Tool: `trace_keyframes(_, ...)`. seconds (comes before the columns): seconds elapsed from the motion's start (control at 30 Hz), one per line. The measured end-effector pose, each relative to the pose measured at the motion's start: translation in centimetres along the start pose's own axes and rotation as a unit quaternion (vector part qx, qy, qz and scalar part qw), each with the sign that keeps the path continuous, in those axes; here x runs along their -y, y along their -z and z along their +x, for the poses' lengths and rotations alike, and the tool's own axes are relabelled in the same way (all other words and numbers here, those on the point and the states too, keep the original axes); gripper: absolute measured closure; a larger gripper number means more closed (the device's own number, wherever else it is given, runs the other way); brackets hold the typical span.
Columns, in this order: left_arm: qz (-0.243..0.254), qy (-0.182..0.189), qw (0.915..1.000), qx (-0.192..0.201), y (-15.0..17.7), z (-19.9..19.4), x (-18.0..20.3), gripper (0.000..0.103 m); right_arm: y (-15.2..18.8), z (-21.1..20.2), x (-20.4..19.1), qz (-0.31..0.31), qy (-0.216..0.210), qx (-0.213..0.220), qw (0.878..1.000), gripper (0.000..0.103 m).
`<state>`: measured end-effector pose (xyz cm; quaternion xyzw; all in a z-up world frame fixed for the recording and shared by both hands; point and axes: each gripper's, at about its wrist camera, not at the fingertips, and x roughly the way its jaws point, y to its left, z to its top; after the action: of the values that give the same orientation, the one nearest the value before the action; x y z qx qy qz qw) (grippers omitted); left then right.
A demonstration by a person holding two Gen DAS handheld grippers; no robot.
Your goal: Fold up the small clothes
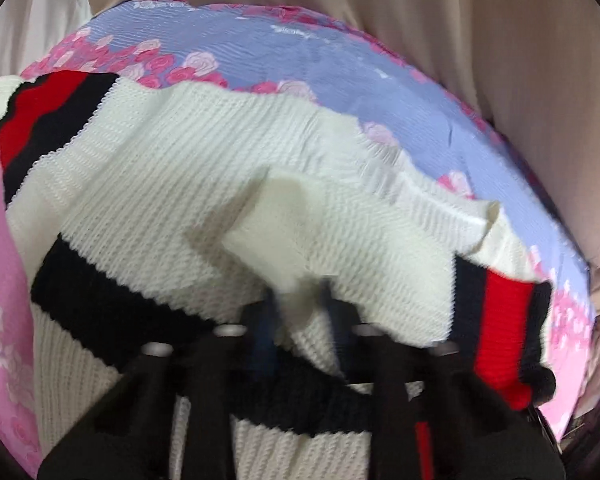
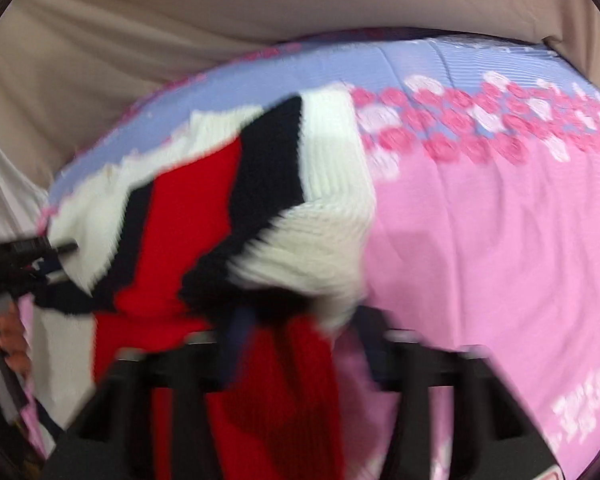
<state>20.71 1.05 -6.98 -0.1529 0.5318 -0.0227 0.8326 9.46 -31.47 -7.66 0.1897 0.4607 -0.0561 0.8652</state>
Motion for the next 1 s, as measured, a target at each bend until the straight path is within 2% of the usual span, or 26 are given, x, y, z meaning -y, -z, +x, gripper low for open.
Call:
trace_keyframes(0.07,-0.019,0.008,0.9997,0.016,-0.5,-0.9,-0.2,0.094,-1.3,-0.9,0.4,0.016,-0.01,0.023,1.0,0.091)
trace_keyframes(0.13,-0.018,0.016,0.9994,0.027,-0.8,-1.7,0.2,0.095,-2.4,-3.1,1.6,0.024,0.007,0.062,0.998,0.092)
trace_keyframes(0.23,0.005,0.043,0.999,0.014,0.2,-1.7,2.4,0.095,-2.3,-6.3,5.4,0.05,0.028,0.091,0.994,0.094)
trace_keyframes(0.3,0.019,0.057,0.9982,0.0,1.1,-1.0,4.0,0.095,-1.5,-7.2,7.6,0.048,0.057,0.087,0.993,0.094)
trace_keyframes(0.4,0.048,0.057,0.9969,-0.025,3.7,0.8,6.6,0.095,0.5,-7.0,11.4,0.075,0.088,0.062,0.991,0.094)
trace_keyframes(0.47,0.057,0.041,0.9974,-0.017,4.8,1.5,7.3,0.094,2.0,-5.1,12.8,0.086,0.083,0.023,0.993,0.092)
trace_keyframes(0.53,0.058,0.045,0.9972,-0.012,4.6,1.4,7.1,0.094,2.3,-5.3,12.5,0.088,0.071,0.02,0.993,0.088)
trace_keyframes(0.63,0.035,0.06,0.9974,-0.015,2.8,1.0,5.2,0.094,1.6,-8.6,10.5,0.066,0.049,0.048,0.995,0.072)
trace_keyframes(0.7,0.025,0.065,0.9975,-0.016,1.7,1.0,4.2,0.094,0.5,-10.9,9.2,0.036,0.044,0.079,0.995,0.048)
trace_keyframes(0.77,0.028,0.062,0.9975,-0.02,1.0,1.1,3.8,0.094,-1.1,-12.4,9.0,0.023,0.03,0.106,0.994,0.037)
trace_keyframes(0.83,0.042,0.054,0.9974,-0.023,1.2,1.2,3.9,0.094,-3.7,-12.1,9.3,0.026,0.002,0.119,0.992,0.031)
trace_keyframes(0.87,0.045,0.051,0.9973,-0.026,1.4,1.3,3.9,0.094,-5.2,-10.9,9.6,0.032,-0.005,0.108,0.994,0.029)
trace_keyframes(1.0,0.039,0.044,0.9979,-0.025,2.5,1.2,3.5,0.092,-8.7,-2.3,10.2,0.033,0.024,0.017,0.999,0.03)
